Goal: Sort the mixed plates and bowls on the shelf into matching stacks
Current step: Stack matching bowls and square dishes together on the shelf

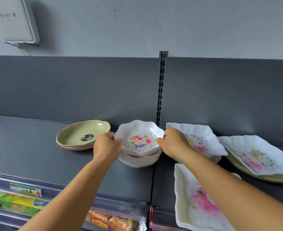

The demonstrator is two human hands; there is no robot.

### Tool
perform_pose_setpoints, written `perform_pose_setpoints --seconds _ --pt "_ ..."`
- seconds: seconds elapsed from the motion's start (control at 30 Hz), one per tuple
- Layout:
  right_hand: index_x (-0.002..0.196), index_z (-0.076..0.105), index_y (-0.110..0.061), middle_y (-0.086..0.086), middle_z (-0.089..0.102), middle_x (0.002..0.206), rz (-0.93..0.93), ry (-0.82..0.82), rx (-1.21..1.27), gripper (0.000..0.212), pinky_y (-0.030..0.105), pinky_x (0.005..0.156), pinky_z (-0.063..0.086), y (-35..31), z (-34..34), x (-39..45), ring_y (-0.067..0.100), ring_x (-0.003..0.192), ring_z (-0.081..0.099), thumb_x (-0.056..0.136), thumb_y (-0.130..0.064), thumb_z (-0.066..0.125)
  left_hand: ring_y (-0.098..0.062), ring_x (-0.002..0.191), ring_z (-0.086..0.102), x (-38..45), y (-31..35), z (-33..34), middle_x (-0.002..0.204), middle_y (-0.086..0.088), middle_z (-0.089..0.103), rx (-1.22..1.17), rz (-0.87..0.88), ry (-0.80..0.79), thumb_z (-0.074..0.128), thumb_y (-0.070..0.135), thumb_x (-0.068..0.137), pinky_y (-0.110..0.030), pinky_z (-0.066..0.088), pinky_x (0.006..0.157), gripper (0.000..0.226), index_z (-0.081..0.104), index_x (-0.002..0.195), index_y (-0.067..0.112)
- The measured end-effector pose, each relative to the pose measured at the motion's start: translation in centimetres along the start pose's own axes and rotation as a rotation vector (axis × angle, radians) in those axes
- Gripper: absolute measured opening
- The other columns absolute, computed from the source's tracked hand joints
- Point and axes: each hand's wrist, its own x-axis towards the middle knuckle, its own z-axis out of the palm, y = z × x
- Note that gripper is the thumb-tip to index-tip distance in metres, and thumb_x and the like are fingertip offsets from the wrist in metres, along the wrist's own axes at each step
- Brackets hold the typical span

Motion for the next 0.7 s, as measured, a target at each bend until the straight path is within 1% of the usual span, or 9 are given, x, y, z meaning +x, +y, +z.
perform_pose_setpoints --seconds 0.13,0.23,0.33,0.4,0.47,0.53,0.6,0.63,0.7 --pt "0.059 0.029 -0.014 0.000 0.033 0.058 0.009 0.012 -0.040 0.039 0.028 0.045 0.021 -0.1 0.3 -0.3 0.017 0.051 0.030 0.092 -0.023 0.048 -0.030 0.063 0.036 -0.1 0.3 0.0 0.062 -0.006 0.038 0.037 -0.029 -0.006 0.052 0.010 0.081 -0.027 0.025 0.049 0.020 0.042 0.064 0.010" --pt "0.060 0.030 -0.017 -0.002 0.036 0.062 -0.013 0.033 -0.034 0.035 0.028 0.047 0.022 0.3 0.1 -0.8 0.022 0.062 0.038 0.092 -0.024 0.044 -0.042 0.103 0.050 -0.5 0.4 0.2 0.097 -0.019 0.056 0.120 -0.013 -0.003 0.051 0.022 0.087 -0.036 0.041 0.071 0.024 0.042 0.067 0.013" --pt "0.067 0.038 -0.017 -0.001 0.050 0.078 0.001 0.111 -0.014 0.026 0.031 0.062 0.037 1.4 -0.8 -1.7 0.029 0.086 0.046 0.092 -0.023 0.041 -0.036 0.126 0.029 -1.9 1.3 0.3 0.137 -0.015 0.041 0.197 0.059 -0.018 0.050 0.030 0.093 -0.037 0.031 0.099 0.032 0.057 0.117 0.010" --pt "0.098 0.060 -0.013 0.007 0.058 0.120 0.045 0.154 -0.028 0.022 0.036 0.087 0.042 2.6 -1.7 -2.3 0.033 0.114 0.046 0.094 -0.024 0.041 -0.031 0.130 0.025 -3.3 2.3 0.5 0.144 -0.009 0.035 0.140 0.143 -0.012 0.052 0.031 0.094 -0.034 0.025 0.106 0.050 0.044 0.142 0.018" --pt "0.132 0.053 -0.017 0.006 0.046 0.143 0.108 0.180 -0.048 0.038 0.036 0.102 0.036 3.7 -2.7 -3.0 0.032 0.130 0.036 0.096 -0.025 0.043 -0.025 0.126 0.028 -4.7 3.1 1.0 0.143 -0.005 0.037 0.062 0.243 -0.036 0.053 0.029 0.094 -0.027 0.025 0.104 0.050 0.043 0.143 0.022" --pt "0.139 0.046 -0.021 0.003 0.040 0.148 0.153 0.217 -0.078 0.043 0.036 0.105 0.033 4.8 -3.6 -3.6 0.031 0.133 0.031 0.097 -0.027 0.044 -0.017 0.118 0.035 -5.9 3.6 1.9 0.139 -0.001 0.042 0.010 0.317 -0.118 0.055 0.027 0.093 -0.019 0.028 0.098 0.047 0.048 0.139 0.022" --pt "0.142 0.042 -0.022 0.003 0.037 0.150 0.204 0.237 -0.081 0.046 0.038 0.105 0.033 6.1 -4.2 -4.1 0.032 0.133 0.029 0.096 -0.029 0.044 -0.020 0.117 0.044 -7.2 4.0 2.9 0.130 -0.001 0.050 0.006 0.359 -0.221 0.056 0.028 0.091 -0.032 0.042 0.098 0.042 0.053 0.133 0.024" --pt "0.143 0.040 -0.021 0.004 0.036 0.150 0.232 0.239 -0.078 0.048 0.039 0.105 0.034 6.7 -4.4 -4.3 0.033 0.133 0.029 0.096 -0.030 0.044 -0.021 0.114 0.048 -7.8 4.2 3.2 0.122 0.000 0.054 0.007 0.370 -0.269 0.056 0.027 0.091 -0.036 0.047 0.092 0.037 0.056 0.128 0.025" --pt "0.145 0.036 -0.020 0.008 0.037 0.148 0.296 0.231 -0.080 0.051 0.040 0.105 0.033 7.9 -4.9 -4.4 0.035 0.132 0.031 0.096 -0.033 0.044 -0.016 0.090 0.056 -8.7 4.5 4.0 0.097 0.002 0.059 -0.013 0.385 -0.339 0.056 0.023 0.091 -0.027 0.049 0.071 0.015 0.062 0.104 0.026"
